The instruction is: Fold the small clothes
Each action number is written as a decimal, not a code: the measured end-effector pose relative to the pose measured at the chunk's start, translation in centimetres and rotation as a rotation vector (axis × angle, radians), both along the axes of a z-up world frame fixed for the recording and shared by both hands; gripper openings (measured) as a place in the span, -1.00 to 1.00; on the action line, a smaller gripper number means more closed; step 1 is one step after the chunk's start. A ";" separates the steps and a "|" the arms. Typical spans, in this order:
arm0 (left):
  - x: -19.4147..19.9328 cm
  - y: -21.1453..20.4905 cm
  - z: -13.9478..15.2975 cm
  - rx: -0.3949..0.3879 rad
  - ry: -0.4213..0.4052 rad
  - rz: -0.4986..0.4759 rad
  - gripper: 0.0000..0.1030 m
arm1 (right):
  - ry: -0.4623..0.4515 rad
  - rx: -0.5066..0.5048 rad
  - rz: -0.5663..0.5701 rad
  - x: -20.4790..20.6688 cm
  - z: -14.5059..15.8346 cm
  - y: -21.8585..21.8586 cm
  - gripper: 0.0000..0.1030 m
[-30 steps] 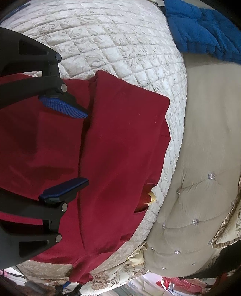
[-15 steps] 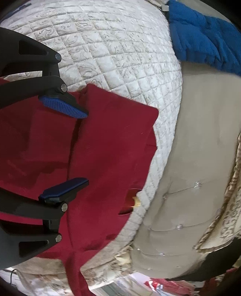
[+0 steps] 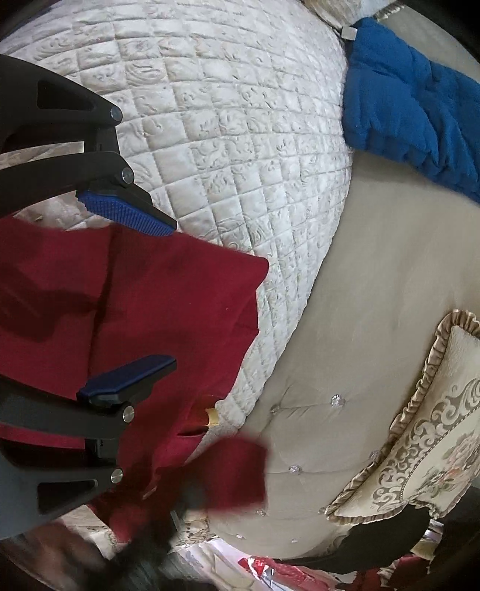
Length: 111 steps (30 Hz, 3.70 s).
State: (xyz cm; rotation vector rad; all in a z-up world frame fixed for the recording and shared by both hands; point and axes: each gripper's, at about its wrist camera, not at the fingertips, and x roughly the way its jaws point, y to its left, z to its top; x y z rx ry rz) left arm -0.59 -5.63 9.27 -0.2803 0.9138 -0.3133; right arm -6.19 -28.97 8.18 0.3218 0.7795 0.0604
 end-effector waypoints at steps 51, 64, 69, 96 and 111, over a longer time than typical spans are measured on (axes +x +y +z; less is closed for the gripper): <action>2.2 -4.2 0.0 0.072 -0.044 -0.129 -0.78 | 0.163 -0.086 -0.303 -17.2 0.9 -13.9 0.32; 1.7 -6.1 -0.6 0.134 -0.097 -0.170 -0.78 | 0.179 -0.016 -0.339 -15.7 -1.1 -14.6 0.32; 1.0 -6.1 0.1 0.081 -0.099 -0.256 -0.73 | 0.178 0.002 -0.347 -15.9 -1.6 -14.8 0.32; 3.5 -2.8 -1.3 0.077 -0.034 -0.081 -1.00 | 0.182 -0.238 -0.359 -7.8 -1.7 -15.1 -0.28; 2.3 -3.0 -2.2 0.141 0.024 -0.099 -0.81 | 0.281 -0.182 -0.323 -15.6 -2.7 -12.1 -0.20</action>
